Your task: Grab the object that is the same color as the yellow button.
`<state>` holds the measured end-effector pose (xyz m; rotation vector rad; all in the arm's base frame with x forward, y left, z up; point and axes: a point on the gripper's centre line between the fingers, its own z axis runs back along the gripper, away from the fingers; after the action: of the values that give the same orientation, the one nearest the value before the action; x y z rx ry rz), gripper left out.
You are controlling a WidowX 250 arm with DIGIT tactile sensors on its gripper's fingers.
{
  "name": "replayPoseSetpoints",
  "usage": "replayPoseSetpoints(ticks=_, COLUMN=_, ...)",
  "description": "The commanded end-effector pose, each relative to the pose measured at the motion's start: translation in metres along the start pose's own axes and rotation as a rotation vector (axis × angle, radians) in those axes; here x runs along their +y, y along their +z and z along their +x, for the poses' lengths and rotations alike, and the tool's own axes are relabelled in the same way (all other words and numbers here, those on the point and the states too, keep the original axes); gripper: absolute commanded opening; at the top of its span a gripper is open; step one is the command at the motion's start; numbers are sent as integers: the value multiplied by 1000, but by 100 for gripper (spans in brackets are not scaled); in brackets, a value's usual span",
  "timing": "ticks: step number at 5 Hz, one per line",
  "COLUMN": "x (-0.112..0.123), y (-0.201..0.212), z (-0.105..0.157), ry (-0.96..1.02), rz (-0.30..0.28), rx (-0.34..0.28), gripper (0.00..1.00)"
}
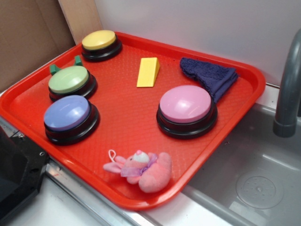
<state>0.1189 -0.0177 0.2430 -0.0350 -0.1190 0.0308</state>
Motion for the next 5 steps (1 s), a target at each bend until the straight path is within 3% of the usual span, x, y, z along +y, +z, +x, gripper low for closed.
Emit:
replayPoseSetpoints(ticks=1, x=0, y=0, z=0, ry=0, rz=0, rx=0, gripper=100)
replayPoseSetpoints(ticks=3, x=4, y=-43, z=59, ry=277, rz=16, rx=17, gripper=100)
replayPoseSetpoints(ticks=5, x=12, y=-114, z=120, ry=560, rz=84, rx=-79, gripper=100)
